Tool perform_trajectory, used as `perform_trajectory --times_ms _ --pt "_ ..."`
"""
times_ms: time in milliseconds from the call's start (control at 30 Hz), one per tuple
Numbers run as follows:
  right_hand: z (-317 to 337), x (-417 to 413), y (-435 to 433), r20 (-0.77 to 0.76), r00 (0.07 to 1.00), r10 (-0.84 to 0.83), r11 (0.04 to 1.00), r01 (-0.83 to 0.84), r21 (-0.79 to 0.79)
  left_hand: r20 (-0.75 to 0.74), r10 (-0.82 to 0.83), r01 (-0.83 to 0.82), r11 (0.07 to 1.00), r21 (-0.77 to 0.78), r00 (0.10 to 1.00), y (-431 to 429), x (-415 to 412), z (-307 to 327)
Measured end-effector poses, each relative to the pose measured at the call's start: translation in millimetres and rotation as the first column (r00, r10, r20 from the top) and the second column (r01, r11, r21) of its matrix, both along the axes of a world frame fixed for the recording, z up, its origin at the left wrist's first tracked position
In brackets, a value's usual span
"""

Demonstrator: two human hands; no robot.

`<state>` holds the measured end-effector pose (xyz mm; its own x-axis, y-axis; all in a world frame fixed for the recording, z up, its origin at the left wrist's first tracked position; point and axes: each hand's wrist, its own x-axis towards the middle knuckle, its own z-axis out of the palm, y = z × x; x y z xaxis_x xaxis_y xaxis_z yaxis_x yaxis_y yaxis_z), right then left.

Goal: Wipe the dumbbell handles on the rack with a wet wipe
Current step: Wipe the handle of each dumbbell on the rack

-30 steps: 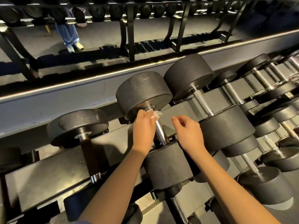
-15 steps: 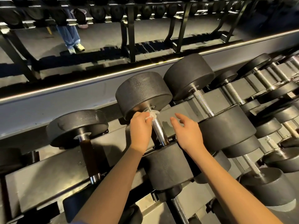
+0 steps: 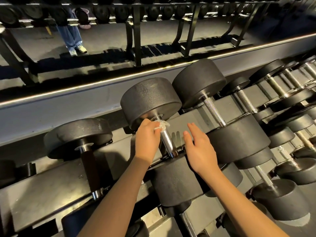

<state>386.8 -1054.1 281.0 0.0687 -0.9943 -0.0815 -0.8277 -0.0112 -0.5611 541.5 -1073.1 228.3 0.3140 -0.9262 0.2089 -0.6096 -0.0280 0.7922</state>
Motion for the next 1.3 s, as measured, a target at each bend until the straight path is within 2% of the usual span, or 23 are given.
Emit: perform_trajectory --times_ms 200,367,467,533,600,667,767,933,1067,1167,1300 --pt "1 -1 3 0.113 0.99 -0.083 0.996 0.087 -0.028 -0.098 -0.117 0.123 0.99 0.063 0.988 11 0 -9" --pt "0 0 1 0.109 0.988 -0.11 0.993 0.112 -0.019 -0.122 -0.297 0.309 0.946 0.096 0.947 21 -1 -7" --pt "0 0 1 0.115 0.986 -0.123 0.992 0.126 -0.02 -0.029 -0.378 0.378 0.914 0.147 0.925 20 1 -7" --pt "2 0 2 0.118 0.984 -0.13 0.991 0.133 -0.016 0.046 -0.31 0.304 0.948 0.095 0.95 17 2 -4" --pt "2 0 2 0.122 0.983 -0.137 0.99 0.138 -0.006 -0.035 -0.088 0.088 0.996 -0.005 0.996 14 3 2" --pt "1 0 2 0.126 0.982 -0.141 0.99 0.143 -0.005 -0.138 0.043 -0.046 0.999 -0.02 0.989 10 3 5" --pt "0 0 2 0.131 0.98 -0.149 0.988 0.153 -0.015 -0.17 0.054 -0.051 0.998 0.023 0.984 8 -2 2" --pt "-4 -1 0 0.131 0.98 -0.153 0.988 0.156 -0.017 -0.06 -0.069 0.072 0.996 0.052 0.996 11 -4 -4" --pt "-4 -1 1 0.14 0.979 -0.149 0.988 0.154 -0.022 -0.031 0.064 -0.065 0.997 -0.031 0.997 0 1 7" --pt "-4 -1 1 0.144 0.978 -0.153 0.987 0.16 -0.032 -0.044 0.103 -0.104 0.994 -0.016 0.994 1 -8 7" --pt "-4 0 2 0.144 0.977 -0.155 0.987 0.161 -0.029 -0.008 -0.07 0.07 0.996 0.047 0.998 11 -7 0"
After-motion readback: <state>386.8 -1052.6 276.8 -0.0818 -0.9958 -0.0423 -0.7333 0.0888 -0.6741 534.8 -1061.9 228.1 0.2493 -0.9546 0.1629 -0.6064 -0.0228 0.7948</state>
